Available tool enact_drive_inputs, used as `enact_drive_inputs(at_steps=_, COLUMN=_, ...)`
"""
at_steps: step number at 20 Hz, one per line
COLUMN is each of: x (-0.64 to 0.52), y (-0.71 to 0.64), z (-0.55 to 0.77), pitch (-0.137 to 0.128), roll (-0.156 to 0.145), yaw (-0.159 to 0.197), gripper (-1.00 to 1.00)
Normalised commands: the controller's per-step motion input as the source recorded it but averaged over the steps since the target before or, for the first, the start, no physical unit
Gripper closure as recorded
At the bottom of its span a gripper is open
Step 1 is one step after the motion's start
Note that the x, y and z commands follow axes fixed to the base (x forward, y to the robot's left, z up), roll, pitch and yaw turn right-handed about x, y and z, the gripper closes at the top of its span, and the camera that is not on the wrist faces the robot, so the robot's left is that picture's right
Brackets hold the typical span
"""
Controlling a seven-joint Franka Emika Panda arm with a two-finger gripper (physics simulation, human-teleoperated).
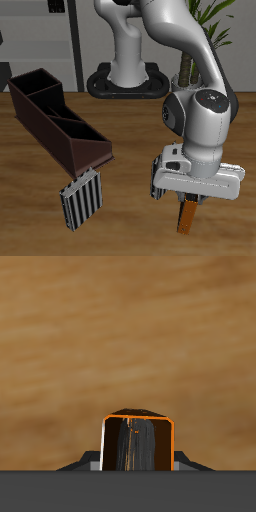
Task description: Place the orange book into the right desk caddy's front compartment
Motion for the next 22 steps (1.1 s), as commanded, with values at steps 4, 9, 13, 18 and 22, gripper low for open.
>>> enact_drive_inputs(at_steps=4, x=-0.03, y=0.22, z=-0.03, pitch=-0.005, roll=0.028, yaw=0.008, gripper=1.0)
enact_drive_inputs(at_steps=9, x=-0.2, y=0.26, z=0.52, pitch=-0.097, roll=0.046, yaw=0.045, gripper=1.0)
enact_drive_inputs(at_steps=13, x=-0.31, y=0.08, z=0.88, pitch=-0.125, roll=0.028, yaw=0.043, gripper=1.0)
enact_drive_inputs(at_steps=18, x=-0.49, y=-0.06, z=1.11, pitch=-0.14, roll=0.017, yaw=0.028, gripper=1.0)
enact_drive_inputs(at_steps=22, x=-0.46, y=-0.11, z=1.02, pitch=-0.138, roll=0.013, yaw=0.047, gripper=1.0)
